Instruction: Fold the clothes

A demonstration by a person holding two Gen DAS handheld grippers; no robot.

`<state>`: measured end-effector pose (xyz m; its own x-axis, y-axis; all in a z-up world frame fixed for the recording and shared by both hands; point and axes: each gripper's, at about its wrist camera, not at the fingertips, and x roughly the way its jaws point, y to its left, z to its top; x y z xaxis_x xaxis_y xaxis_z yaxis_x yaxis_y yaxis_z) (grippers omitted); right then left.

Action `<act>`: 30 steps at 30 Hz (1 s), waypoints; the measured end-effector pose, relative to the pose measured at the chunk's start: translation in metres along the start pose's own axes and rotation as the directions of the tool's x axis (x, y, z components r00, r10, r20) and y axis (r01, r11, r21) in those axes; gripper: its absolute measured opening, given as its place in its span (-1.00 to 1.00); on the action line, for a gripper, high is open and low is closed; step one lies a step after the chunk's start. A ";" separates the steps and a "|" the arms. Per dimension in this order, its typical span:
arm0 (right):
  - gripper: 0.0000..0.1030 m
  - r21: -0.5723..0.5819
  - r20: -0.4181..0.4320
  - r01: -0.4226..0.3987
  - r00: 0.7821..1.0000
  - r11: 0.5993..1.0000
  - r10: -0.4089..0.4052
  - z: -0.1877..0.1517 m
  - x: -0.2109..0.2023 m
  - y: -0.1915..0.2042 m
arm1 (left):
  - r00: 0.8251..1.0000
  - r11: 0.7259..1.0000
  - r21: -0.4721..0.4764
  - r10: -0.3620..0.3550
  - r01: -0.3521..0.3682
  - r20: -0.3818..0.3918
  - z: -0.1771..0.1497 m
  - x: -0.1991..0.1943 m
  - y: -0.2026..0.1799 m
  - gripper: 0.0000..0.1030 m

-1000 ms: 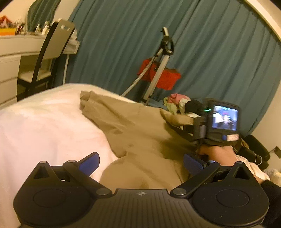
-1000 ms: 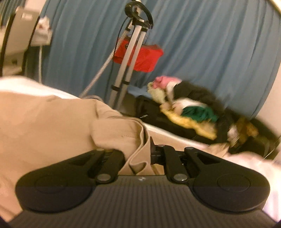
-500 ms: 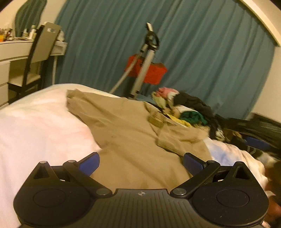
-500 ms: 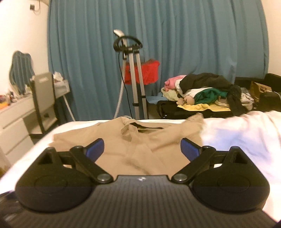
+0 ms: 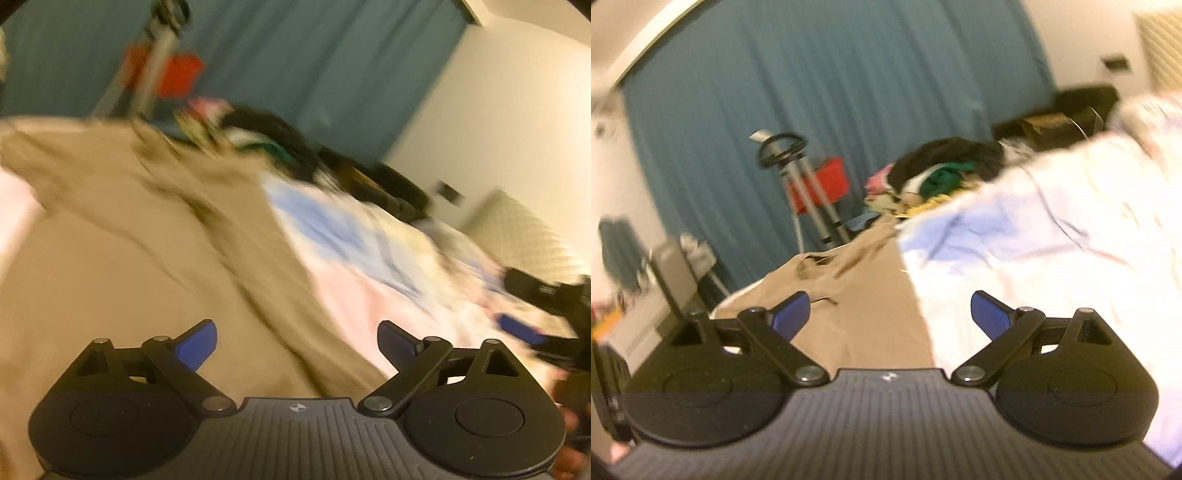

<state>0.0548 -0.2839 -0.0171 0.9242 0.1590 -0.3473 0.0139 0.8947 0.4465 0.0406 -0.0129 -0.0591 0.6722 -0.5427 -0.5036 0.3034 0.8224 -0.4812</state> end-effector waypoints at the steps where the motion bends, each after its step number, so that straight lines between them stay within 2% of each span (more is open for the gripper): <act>1: 0.85 0.036 -0.010 0.005 1.000 0.999 -0.005 0.000 0.001 -0.009 | 0.998 0.999 -0.025 -0.049 0.048 -0.035 -0.005 0.006 -0.004 0.76; 4: 0.85 0.110 -0.049 -0.009 0.999 0.994 0.015 -0.002 0.009 -0.025 | 0.985 0.985 -0.127 -0.128 0.113 -0.120 -0.016 0.042 -0.005 0.66; 8: 0.85 0.162 -0.099 -0.011 0.995 0.987 0.028 -0.008 0.024 -0.035 | 0.949 0.949 -0.258 -0.237 0.181 -0.209 -0.030 0.087 -0.005 0.54; 10: 0.85 0.178 -0.123 -0.012 0.992 0.984 0.035 -0.011 0.030 -0.038 | 0.928 0.928 -0.309 -0.289 0.211 -0.236 -0.036 0.105 -0.002 0.29; 13: 0.85 0.193 -0.140 -0.017 0.989 0.981 0.045 -0.013 0.028 -0.043 | 0.893 0.888 -0.316 -0.406 0.335 -0.193 -0.035 0.105 0.000 0.22; 16: 0.85 0.213 -0.133 -0.027 0.990 0.977 0.056 -0.013 0.022 -0.046 | 0.840 0.824 -0.318 -0.527 0.469 -0.129 -0.033 0.100 0.001 0.22; 17: 0.85 0.219 -0.128 -0.030 0.990 0.975 0.059 -0.013 0.021 -0.047 | 0.826 0.807 -0.340 -0.548 0.483 -0.131 -0.035 0.103 0.004 0.21; 19: 0.85 0.230 -0.120 -0.032 0.991 0.973 0.061 -0.012 0.019 -0.049 | 0.798 0.773 -0.387 -0.587 0.503 -0.136 -0.041 0.109 0.010 0.01; 21: 0.85 0.234 -0.116 -0.024 0.992 0.972 0.052 -0.011 0.019 -0.051 | 0.786 0.766 -0.427 -0.592 0.480 -0.178 -0.048 0.117 0.015 -0.06; 24: 0.85 0.237 -0.116 -0.011 0.992 0.971 0.039 -0.010 0.020 -0.054 | 0.786 0.802 -0.407 -0.561 0.438 -0.260 -0.054 0.125 0.015 -0.14; 26: 0.85 0.236 -0.118 -0.007 0.992 0.972 0.036 -0.010 0.022 -0.055 | 0.798 0.820 -0.392 -0.536 0.417 -0.275 -0.055 0.121 0.013 -0.24; 30: 0.85 0.219 -0.126 0.003 0.992 0.976 0.025 -0.011 0.027 -0.054 | 0.822 0.855 -0.362 -0.485 0.373 -0.299 -0.058 0.111 0.010 -0.86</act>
<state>0.0743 -0.3232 -0.0597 0.8686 0.2331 -0.4373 0.1000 0.7819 0.6154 0.0788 -0.0750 -0.1616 0.2035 -0.8958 -0.3952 0.2655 0.4390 -0.8583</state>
